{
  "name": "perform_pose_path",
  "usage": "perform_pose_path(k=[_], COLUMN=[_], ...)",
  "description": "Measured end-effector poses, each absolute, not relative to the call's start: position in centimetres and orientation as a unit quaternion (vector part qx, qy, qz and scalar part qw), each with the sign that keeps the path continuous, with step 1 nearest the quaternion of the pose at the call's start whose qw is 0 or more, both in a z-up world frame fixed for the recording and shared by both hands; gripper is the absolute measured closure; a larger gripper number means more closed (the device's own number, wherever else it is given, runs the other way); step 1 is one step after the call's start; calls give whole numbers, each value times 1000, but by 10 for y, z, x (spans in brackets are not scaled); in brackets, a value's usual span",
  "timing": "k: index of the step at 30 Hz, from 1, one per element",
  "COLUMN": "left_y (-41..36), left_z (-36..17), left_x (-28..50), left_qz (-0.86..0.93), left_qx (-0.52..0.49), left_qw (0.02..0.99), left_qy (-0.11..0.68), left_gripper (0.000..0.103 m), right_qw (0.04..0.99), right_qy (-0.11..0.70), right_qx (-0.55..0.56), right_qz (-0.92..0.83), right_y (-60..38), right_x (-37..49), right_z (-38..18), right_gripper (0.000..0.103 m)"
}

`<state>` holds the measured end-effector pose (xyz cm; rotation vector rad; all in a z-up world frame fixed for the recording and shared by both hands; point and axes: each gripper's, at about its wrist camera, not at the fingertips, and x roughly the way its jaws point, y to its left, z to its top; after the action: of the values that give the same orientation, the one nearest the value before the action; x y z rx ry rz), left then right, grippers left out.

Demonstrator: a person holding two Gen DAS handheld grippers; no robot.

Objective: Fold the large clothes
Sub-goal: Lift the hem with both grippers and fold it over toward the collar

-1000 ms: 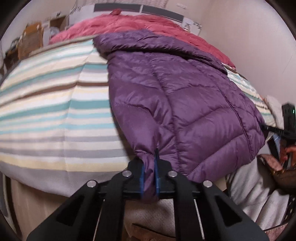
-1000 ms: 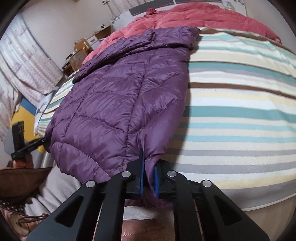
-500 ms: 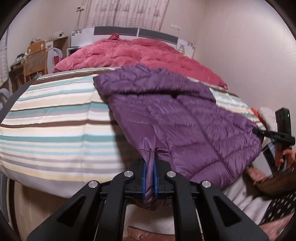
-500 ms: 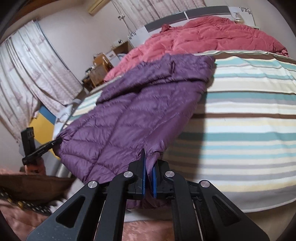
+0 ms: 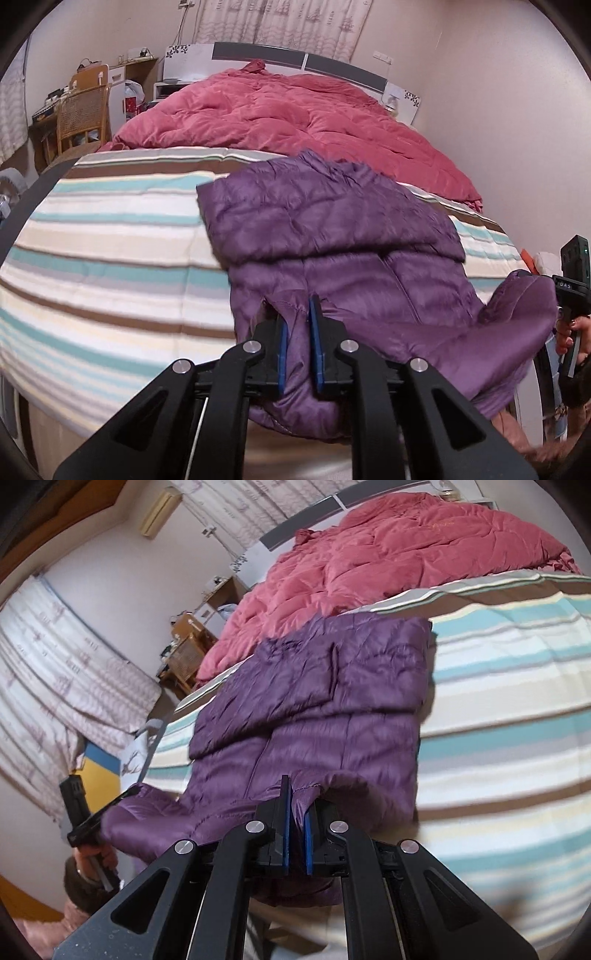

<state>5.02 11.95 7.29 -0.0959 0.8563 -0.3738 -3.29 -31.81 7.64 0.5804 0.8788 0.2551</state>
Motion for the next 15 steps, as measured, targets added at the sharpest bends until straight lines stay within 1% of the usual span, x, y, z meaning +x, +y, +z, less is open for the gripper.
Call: perform_pose_path(k=[6, 12, 14, 15], left_y=[106, 89, 86, 85], left_z=[71, 45, 35, 29], left_x=[121, 186, 200, 207], left_qz=[-174, -157, -150, -150], left_qx=[-56, -70, -72, -74], left_qw=[886, 876, 872, 871], left_qy=[426, 450, 460, 463], left_gripper=[90, 89, 84, 81], right_qw=[848, 826, 823, 820], right_qy=[432, 441, 440, 437], right_qx=[294, 345, 355, 364], right_qz=[91, 59, 57, 58], right_y=[-331, -348, -352, -356], right_x=[27, 77, 86, 91], right_z=[70, 46, 37, 31], right_gripper=[97, 97, 97, 93])
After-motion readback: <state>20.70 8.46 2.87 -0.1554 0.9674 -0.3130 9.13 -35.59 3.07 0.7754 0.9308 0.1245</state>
